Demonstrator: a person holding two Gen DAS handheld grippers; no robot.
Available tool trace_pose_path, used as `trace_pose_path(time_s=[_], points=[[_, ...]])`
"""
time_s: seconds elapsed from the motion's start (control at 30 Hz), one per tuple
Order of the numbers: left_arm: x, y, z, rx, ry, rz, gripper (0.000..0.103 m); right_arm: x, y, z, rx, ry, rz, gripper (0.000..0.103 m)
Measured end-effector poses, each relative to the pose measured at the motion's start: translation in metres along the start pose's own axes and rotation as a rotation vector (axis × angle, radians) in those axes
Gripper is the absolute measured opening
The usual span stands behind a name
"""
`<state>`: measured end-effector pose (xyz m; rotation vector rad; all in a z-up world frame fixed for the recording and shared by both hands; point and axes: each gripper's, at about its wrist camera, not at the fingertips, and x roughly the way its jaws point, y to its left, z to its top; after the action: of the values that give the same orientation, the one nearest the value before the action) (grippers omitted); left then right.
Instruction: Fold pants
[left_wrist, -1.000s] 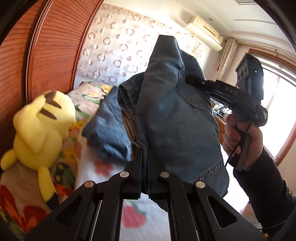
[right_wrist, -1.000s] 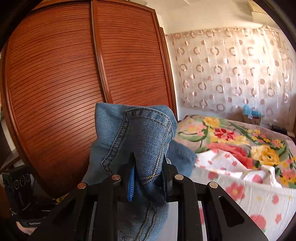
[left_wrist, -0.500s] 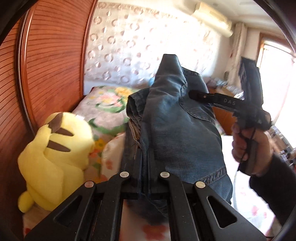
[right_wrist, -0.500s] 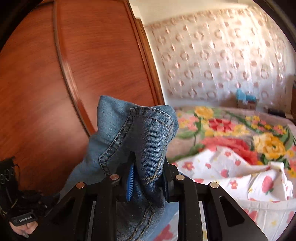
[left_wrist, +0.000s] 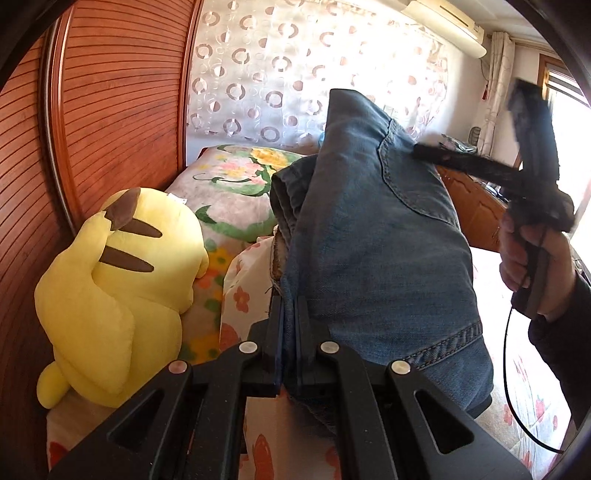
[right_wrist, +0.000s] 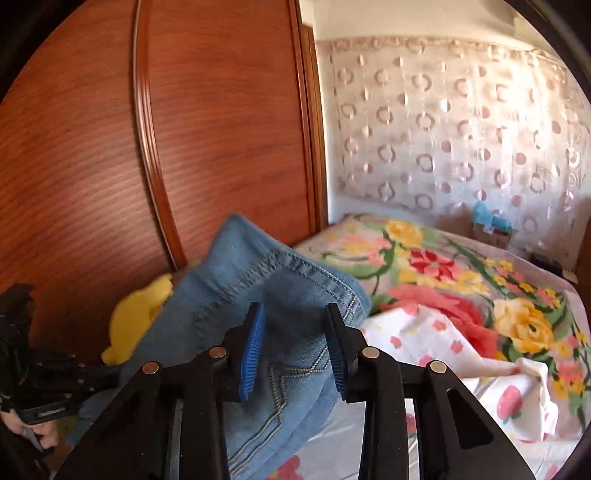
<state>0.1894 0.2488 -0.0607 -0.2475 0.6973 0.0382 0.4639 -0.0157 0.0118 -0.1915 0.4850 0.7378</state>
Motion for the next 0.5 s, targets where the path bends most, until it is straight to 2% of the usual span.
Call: trace_pose_path(time_s=[0.2, 0.33, 0.5], points=[[0.004, 0.001, 0.002, -0.008, 0.008, 0.007, 0.005, 0.061, -0.021, 0.008, 0.043, 0.166, 0.000, 0.029], [0.001, -0.001, 0.004, 0.007, -0.002, 0.020, 0.007, 0.048, -0.018, 0.012, 0.043, 0.137, -0.024, 0.029], [-0.019, -0.017, 0.008, 0.066, -0.046, 0.094, 0.007, 0.004, -0.008, 0.003, 0.074, 0.085, -0.017, 0.029]])
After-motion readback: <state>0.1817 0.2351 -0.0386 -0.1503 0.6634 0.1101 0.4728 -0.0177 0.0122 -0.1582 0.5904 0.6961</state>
